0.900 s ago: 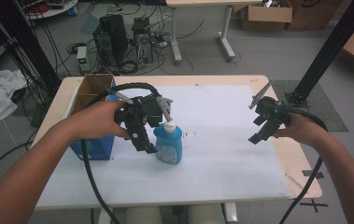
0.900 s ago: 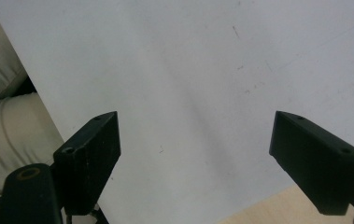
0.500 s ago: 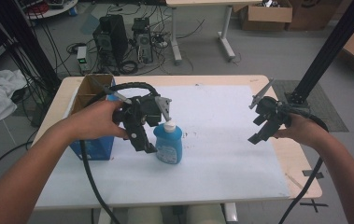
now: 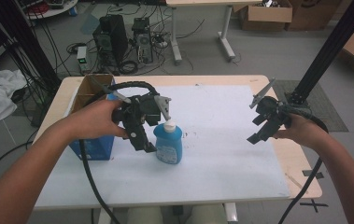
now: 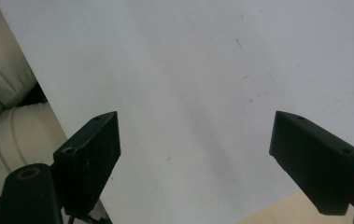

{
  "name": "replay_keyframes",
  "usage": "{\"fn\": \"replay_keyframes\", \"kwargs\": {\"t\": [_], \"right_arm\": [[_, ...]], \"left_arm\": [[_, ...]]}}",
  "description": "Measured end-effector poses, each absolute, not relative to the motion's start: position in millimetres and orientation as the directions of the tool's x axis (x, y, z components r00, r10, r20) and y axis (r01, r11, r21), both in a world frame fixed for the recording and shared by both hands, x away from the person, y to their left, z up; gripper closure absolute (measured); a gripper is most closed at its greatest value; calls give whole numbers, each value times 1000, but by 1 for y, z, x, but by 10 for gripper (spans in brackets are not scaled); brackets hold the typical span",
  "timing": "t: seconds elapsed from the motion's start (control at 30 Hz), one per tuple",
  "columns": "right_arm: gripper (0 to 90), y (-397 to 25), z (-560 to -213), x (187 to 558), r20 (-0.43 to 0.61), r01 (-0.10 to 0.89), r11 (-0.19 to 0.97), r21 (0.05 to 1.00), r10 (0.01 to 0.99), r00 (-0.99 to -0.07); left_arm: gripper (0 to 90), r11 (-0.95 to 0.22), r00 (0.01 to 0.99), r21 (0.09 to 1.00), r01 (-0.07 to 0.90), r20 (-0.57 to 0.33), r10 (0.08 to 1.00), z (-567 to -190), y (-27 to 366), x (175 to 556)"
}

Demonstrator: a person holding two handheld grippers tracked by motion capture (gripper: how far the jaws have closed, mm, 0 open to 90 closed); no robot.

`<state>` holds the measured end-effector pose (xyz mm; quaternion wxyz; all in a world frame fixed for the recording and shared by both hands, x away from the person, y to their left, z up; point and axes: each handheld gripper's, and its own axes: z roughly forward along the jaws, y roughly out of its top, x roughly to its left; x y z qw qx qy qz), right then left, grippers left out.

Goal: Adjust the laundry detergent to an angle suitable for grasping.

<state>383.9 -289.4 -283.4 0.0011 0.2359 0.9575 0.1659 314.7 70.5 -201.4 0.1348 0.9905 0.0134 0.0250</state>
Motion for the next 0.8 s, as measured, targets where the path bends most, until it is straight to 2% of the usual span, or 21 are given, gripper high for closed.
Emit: {"fn": "replay_keyframes", "kwargs": {"t": [0.3, 0.8], "right_arm": [[163, -268, -276, 369, 73, 430, 827, 363, 435, -898], [160, -230, -282, 341, 70, 431, 739, 518, 465, -882]], "left_arm": [[217, -965, 998, 262, 34, 49, 48, -200, 74, 315], [217, -967, 997, 249, 48, 54, 63, -202, 80, 316]]}}
